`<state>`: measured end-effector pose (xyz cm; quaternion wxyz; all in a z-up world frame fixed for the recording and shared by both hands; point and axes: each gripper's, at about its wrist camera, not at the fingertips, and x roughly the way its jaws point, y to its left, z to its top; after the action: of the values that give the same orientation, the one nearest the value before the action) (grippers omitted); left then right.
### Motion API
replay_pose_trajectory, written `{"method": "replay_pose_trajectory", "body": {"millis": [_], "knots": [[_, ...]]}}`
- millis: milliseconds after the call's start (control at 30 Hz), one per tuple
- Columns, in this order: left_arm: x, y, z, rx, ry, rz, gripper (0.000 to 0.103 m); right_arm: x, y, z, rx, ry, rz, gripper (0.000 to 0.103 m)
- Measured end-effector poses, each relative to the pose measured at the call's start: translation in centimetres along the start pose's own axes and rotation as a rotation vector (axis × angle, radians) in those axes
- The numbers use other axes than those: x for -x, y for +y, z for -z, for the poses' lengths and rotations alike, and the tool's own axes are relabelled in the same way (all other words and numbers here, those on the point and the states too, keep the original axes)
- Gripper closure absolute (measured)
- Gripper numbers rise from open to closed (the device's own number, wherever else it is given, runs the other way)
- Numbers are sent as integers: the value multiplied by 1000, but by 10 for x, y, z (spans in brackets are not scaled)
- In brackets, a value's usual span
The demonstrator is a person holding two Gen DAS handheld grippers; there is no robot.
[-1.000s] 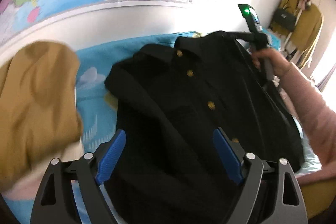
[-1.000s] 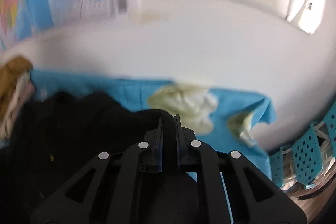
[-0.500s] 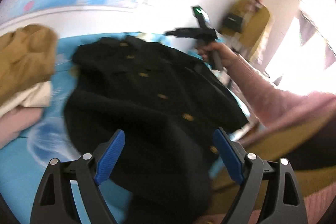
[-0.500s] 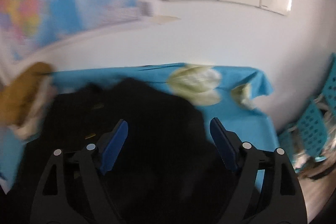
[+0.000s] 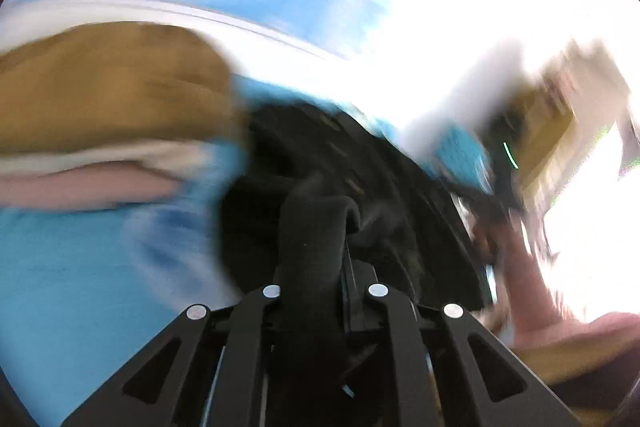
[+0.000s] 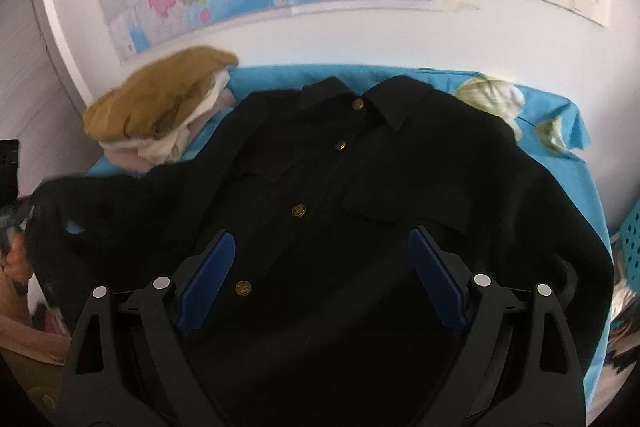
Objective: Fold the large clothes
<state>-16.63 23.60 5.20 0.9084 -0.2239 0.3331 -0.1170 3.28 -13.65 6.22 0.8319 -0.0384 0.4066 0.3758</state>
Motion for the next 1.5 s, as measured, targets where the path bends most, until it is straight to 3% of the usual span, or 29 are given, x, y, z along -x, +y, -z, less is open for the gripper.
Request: {"method": "replay_pose_trajectory", "body": {"millis": [67, 100, 133, 167, 200, 267, 300, 333, 433, 500, 567, 667, 733, 767, 800, 867, 967, 1033, 1067, 1133, 1167, 1200, 1233, 1300, 1367, 1400, 1500], "knots": [[13, 31, 0, 75, -32, -276, 87, 15, -11, 5, -54, -31, -14, 15], [13, 45, 5, 107, 6, -393, 69, 19, -16, 9, -65, -39, -13, 15], [11, 56, 10, 137, 36, -446, 58, 25, -19, 14, -75, -45, 1, 15], [11, 63, 17, 162, 49, -478, 58, 29, -22, 21, -81, -45, 25, 15], [9, 67, 27, 178, 66, -467, 58, 35, -24, 29, -82, -42, 49, 15], [8, 59, 38, 157, 65, -366, 56, 45, -28, 47, -85, -37, 95, 13], [9, 52, 42, 132, 60, -326, 44, 51, -30, 55, -91, -37, 128, 11], [10, 36, 46, 78, 47, -268, 34, 59, -34, 67, -101, -36, 168, 9], [9, -2, 56, -85, 30, -160, 25, 77, -50, 100, -131, -6, 325, 6], [5, -20, 66, -173, 56, -69, 19, 82, -64, 122, -181, 32, 363, 6], [2, -32, 75, -220, 84, -32, 19, 87, -78, 142, -274, 43, 306, 6], [-9, -40, 86, -231, 123, 31, 13, 83, -88, 168, -397, 56, 102, 6], [-17, -44, 92, -243, 142, 32, 11, 79, -86, 173, -375, 53, 97, 33], [-17, -47, 96, -255, 145, 24, 11, 79, -84, 170, -342, 45, 72, 67], [-20, -47, 96, -264, 147, 17, 11, 81, -82, 163, -318, 38, 33, 82], [-14, -49, 97, -279, 137, -8, 11, 97, -78, 142, -248, -4, 132, 95], [7, -43, 91, -251, 69, 30, 11, 128, -98, 114, -236, -86, 281, 95], [21, -43, 92, -243, 31, 56, 11, 131, -113, 108, -221, -63, 463, 94], [24, -45, 94, -252, 33, 57, 11, 128, -122, 108, -228, -37, 502, 86], [20, -52, 104, -288, 67, 49, 11, 109, -144, 116, -272, 67, 499, 67], [15, -56, 109, -304, 91, 41, 11, 103, -150, 121, -288, 105, 520, 53], [10, -60, 113, -316, 113, 37, 11, 100, -151, 124, -286, 120, 584, 47], [5, -62, 117, -326, 136, 35, 11, 104, -149, 127, -276, 110, 602, 43], [-2, -66, 122, -330, 157, 45, 11, 123, -130, 129, -261, 19, 652, 13], [-6, -66, 125, -338, 167, 27, 11, 147, -96, 133, -214, -116, 572, 12], [-8, -67, 126, -343, 171, 26, 11, 153, -84, 138, -186, -134, 539, 10], [-10, -70, 124, -357, 175, 21, 11, 164, -49, 146, -84, -165, 620, 8]]}}
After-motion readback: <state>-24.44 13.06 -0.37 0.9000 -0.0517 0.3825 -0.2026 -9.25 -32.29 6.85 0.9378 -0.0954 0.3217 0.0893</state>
